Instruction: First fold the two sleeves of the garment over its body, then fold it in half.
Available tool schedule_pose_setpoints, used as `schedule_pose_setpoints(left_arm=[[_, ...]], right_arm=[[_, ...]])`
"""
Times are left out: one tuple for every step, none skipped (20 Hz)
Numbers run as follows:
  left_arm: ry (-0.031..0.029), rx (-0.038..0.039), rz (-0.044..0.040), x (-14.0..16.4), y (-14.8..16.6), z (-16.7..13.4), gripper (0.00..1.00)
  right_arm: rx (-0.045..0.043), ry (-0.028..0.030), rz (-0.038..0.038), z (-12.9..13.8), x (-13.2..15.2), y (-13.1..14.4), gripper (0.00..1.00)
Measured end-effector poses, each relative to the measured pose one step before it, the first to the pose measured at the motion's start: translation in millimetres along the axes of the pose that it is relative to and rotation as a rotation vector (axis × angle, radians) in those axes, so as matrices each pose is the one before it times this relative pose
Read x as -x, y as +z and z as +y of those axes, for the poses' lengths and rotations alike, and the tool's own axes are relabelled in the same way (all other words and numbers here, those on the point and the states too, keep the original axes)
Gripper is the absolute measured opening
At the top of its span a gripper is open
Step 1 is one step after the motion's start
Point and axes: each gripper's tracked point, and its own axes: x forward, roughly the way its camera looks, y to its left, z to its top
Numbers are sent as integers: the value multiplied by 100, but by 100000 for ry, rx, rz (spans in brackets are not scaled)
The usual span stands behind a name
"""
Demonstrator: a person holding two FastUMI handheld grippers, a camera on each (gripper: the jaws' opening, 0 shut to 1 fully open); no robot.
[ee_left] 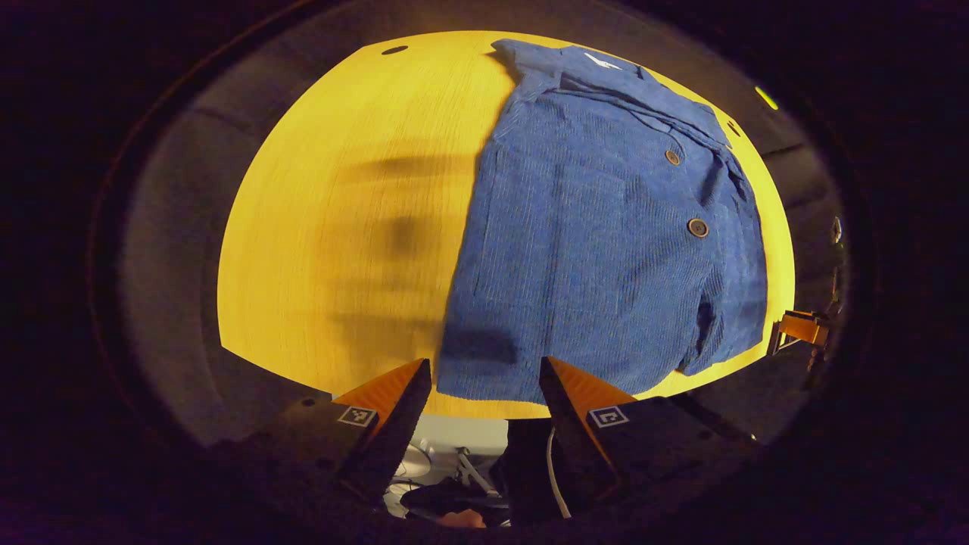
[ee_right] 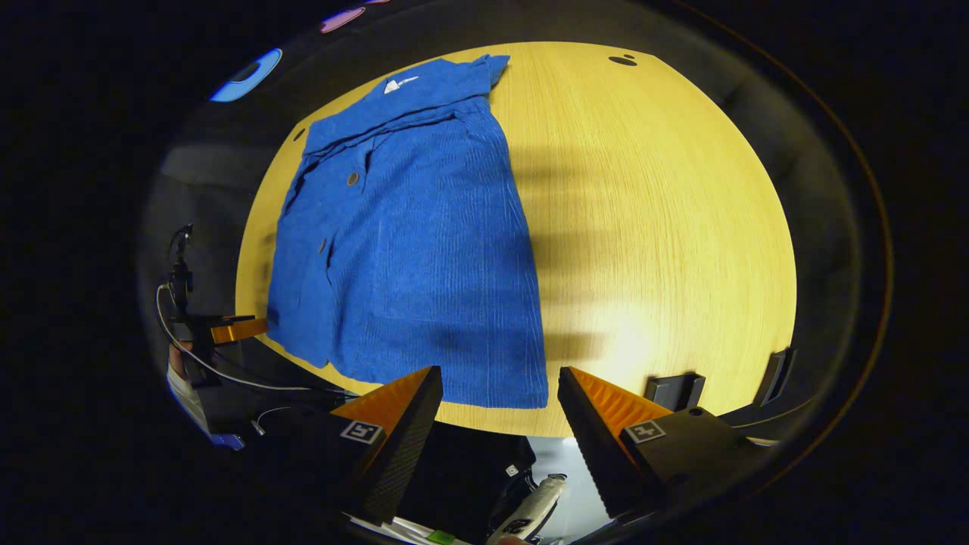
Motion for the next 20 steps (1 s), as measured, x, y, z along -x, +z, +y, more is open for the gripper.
schedule_pose_setpoints(left_arm=[[720,1355,1911,-731,6,392,86],[160,263,908,-535,182,279,84],[838,169,1250,-497,-226,329,87],[324,-370,1188,-289,-43,153,84],[-221,-417,770,-153,-63,-140,84],[-504,-985,-411,45,191,-196,84],[163,-938,-236,-9,57,-90,84],[731,-843,73,-83,152,-10,84],[936,-857,560,-236,25,17,84],[-426,-205,1091,-4,-54,-192,84],[306,452,-161,8,317,-155,84],[200,-171,499,-71,-28,12,84],[-90,-704,214,-75,-109,106,84],[-294,206,92,2,-36,-48,83],[-444,1517,219,20,-65,-192,84],[-177,2228,-134,-11,18,-111,84],[-301,1218,-165,-64,-46,-1,84],[-36,-524,51,85,-49,-73,83],[161,-1483,214,13,91,-31,82],[18,-1089,682,-37,0,-214,81]], right_arm=[[519,-1400,1005,-159,-420,-26,99],[603,-1692,1235,-281,-416,-68,99],[909,-1414,1684,-285,-382,-283,99],[405,-1551,1774,-286,-314,-462,99],[-257,-1210,1695,-270,-451,-198,99],[-613,-561,1152,-116,-487,-115,99],[-533,-292,663,-57,-248,-5,99],[-494,-518,428,-82,-308,17,99],[-402,-805,413,-147,-304,-125,99],[-105,-812,289,-114,-325,36,99],[447,-1633,572,-257,-447,-25,99],[121,-1089,437,-125,-338,87,99],[-348,-146,831,161,-186,-146,99],[-235,616,503,404,-85,-101,99],[236,90,68,334,-142,-15,100],[995,-899,597,146,-237,-109,99],[1743,-2622,-159,-210,27,-50,99],[1206,-1254,182,168,-156,-89,99],[-13,-275,65,197,73,30,98],[-686,197,818,361,-99,-136,99]])
